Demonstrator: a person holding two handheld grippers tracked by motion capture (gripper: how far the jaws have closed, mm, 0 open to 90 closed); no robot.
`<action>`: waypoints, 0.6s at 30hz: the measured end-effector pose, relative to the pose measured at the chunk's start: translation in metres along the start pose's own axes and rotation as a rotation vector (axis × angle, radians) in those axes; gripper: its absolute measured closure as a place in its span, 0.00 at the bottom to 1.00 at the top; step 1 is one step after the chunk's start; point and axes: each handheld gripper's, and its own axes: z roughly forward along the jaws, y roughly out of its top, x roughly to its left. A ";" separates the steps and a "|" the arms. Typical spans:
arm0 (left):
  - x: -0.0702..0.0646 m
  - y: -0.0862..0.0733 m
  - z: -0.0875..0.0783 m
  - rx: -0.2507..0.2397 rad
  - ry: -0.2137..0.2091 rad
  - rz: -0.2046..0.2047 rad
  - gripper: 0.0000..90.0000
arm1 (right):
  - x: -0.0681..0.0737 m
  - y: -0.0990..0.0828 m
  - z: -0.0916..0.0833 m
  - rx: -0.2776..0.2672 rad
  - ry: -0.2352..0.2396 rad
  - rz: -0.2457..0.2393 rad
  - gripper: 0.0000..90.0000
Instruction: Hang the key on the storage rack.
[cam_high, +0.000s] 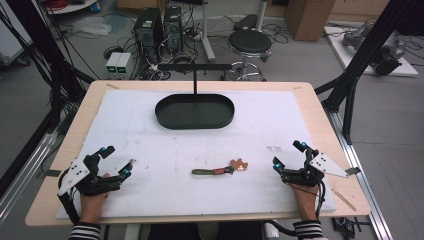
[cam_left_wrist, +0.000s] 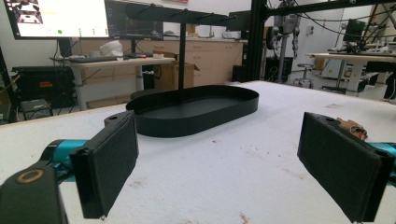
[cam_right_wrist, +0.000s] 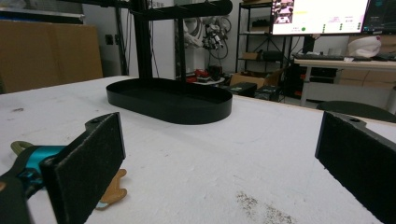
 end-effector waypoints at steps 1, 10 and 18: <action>0.000 0.000 0.000 0.000 0.001 0.000 0.14 | -0.001 0.001 0.001 -0.003 0.001 -0.009 0.00; 0.000 0.000 0.000 0.000 0.000 0.002 0.14 | -0.001 0.015 0.009 0.047 0.059 0.001 0.00; 0.000 0.000 0.000 -0.001 0.001 0.000 0.14 | 0.002 0.049 0.023 0.086 0.191 -0.042 0.01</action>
